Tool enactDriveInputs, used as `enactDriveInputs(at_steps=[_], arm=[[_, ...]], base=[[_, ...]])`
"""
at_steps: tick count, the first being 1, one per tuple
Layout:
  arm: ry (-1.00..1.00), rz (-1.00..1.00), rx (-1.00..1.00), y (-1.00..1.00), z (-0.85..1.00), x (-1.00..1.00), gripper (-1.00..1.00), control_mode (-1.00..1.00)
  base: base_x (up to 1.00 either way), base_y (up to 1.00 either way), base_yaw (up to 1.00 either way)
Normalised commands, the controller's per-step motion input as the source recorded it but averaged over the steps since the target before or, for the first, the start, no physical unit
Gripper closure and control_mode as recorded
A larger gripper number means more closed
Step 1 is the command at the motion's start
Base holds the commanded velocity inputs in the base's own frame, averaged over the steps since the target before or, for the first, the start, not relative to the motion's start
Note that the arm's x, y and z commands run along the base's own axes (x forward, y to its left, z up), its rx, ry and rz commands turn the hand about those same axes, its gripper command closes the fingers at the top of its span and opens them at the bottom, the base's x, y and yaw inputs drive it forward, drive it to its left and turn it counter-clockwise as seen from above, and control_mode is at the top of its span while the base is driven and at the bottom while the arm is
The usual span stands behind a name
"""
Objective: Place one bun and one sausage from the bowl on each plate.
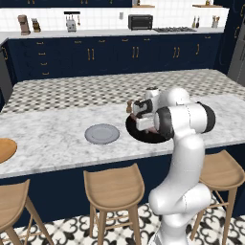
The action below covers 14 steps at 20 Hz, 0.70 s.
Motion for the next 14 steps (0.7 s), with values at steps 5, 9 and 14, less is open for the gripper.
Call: enactDriveInputs(at_steps=[5,9,14], arm=[[-0.17,-0.07,0.03,0.89,0.71,-0.03,1.0,-1.0],[-0.43,-0.04,0.13,0.89,0.0,-0.62,1.0,-1.0],[-0.39,-0.04,0.14,0.77,0.05,-0.3,1.0,-1.0]], base=[[0.0,0.0,0.0],[0.0,0.0,0.0],[0.0,0.0,0.0]])
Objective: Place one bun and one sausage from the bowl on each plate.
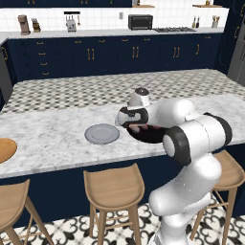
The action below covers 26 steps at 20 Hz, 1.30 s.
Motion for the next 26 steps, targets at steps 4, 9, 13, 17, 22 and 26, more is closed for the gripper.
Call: enactDriveInputs(at_steps=[4,9,13,17,22,26], arm=[[-0.12,-0.15,0.03,0.98,0.12,0.77,1.0,-1.0],[0.05,-0.15,-0.03,0.54,0.0,0.75,1.0,-1.0],[0.1,0.0,0.0,0.12,-0.32,0.12,1.0,-1.0],[0.06,0.0,0.0,0.04,-0.34,0.23,-1.0,-1.0],[0.08,-0.03,0.01,0.0,0.18,0.49,-1.0,-1.0],[0.05,-0.08,0.03,-0.04,0.6,0.16,-1.0,-1.0]], base=[[0.0,0.0,0.0],[0.0,0.0,0.0],[0.0,0.0,0.0],[0.0,0.0,0.0],[0.0,0.0,0.0],[0.0,0.0,0.0]])
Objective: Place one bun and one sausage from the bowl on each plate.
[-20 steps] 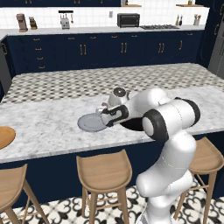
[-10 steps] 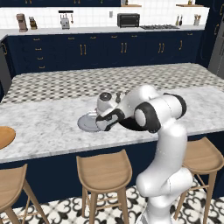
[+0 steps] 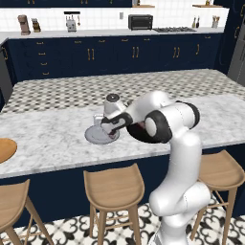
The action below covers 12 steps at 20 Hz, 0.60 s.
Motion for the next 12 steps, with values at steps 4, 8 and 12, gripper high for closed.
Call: enactDriveInputs(at_steps=[4,8,12], arm=[[0.02,-0.09,0.07,-0.65,0.98,-0.25,-1.0,-1.0],[0.08,-0.01,0.08,-1.0,0.55,-0.58,-1.0,-1.0],[0.12,0.0,0.05,-1.0,0.25,-0.42,-1.0,-1.0]], base=[[0.0,0.0,0.0],[0.0,0.0,0.0],[0.0,0.0,0.0]])
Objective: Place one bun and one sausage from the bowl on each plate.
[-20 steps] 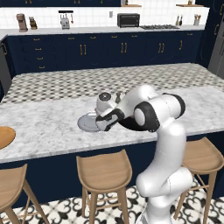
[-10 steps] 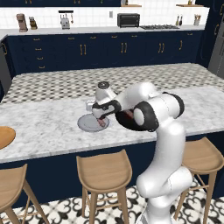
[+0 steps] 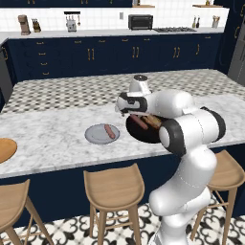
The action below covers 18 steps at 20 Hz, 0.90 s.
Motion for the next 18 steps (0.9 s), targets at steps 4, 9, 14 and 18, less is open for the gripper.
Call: enactDriveInputs(at_steps=[4,9,14,18], arm=[[0.23,0.0,0.0,-1.0,0.0,-0.08,-1.0,-1.0],[0.17,0.24,-0.11,-0.68,-0.56,0.27,-1.0,-1.0],[0.01,0.01,-0.04,0.04,-0.29,0.43,-1.0,-1.0],[0.0,-0.01,-0.06,0.07,-0.36,0.67,-1.0,-1.0]], base=[[0.0,0.0,0.0],[0.0,0.0,0.0],[0.0,0.0,0.0],[0.0,0.0,0.0]])
